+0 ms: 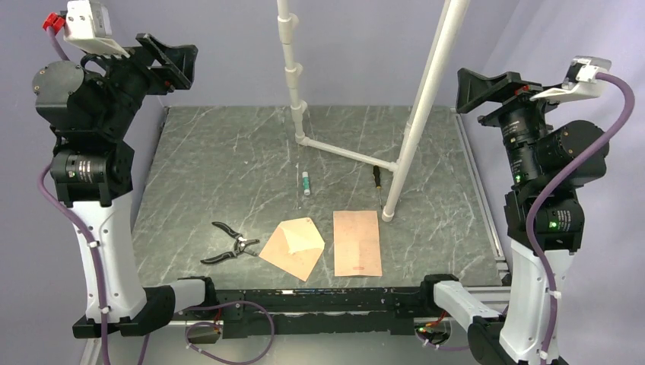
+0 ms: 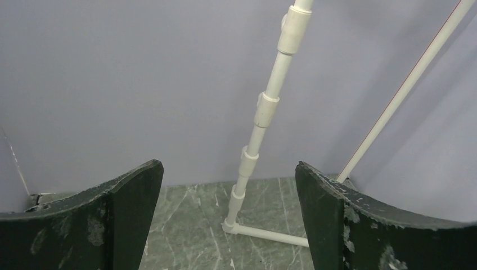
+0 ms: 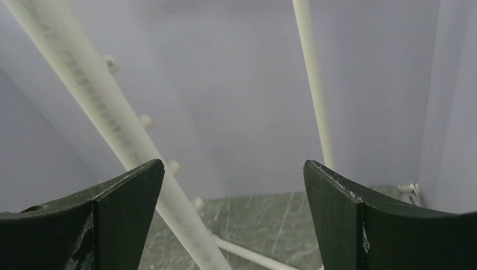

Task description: Place the letter into the envelope and seal it

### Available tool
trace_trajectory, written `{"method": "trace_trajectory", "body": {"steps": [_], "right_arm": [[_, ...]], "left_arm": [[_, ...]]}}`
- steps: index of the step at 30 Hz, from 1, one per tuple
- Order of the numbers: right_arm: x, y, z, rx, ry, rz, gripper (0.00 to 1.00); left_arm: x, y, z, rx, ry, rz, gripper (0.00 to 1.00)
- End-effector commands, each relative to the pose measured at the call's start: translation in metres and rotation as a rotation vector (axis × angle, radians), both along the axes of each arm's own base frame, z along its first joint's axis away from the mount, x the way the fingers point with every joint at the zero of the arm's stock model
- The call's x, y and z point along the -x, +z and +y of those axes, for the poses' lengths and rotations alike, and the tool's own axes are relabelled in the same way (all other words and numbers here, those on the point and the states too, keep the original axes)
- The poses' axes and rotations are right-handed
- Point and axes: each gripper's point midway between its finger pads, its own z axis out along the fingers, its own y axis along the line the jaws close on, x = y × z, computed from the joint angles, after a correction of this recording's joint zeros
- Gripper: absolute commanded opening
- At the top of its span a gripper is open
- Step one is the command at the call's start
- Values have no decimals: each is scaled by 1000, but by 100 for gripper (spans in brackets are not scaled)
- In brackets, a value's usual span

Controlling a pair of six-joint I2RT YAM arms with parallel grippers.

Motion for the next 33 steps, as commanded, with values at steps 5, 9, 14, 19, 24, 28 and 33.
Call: {"method": "trace_trajectory", "body": {"steps": [5,9,14,19,24,28,33], "right_arm": [[1,-42,-8,-45,-40,120,100],[-6,-105,-11,-89,-69,311,100],[-7,-217,-7,-194,-89,628,100],[12,-331,38,-297,122,945,92],[41,-406,75,-463,303,1102,90],[57,-447,78,-524,288,1186,86],[60,-448,53,-464,134,1162,71]], "left_arm": [[-5,-9,-11,-24,-62,-30,93],[-22,-44,-25,-25,-138,34,93],[-30,-110,-79,-55,-418,136,93],[-21,-197,-132,21,-660,321,93],[5,-290,-175,11,-732,559,93],[31,-354,-199,-20,-735,734,93],[48,-399,-205,-59,-681,864,90]]}}
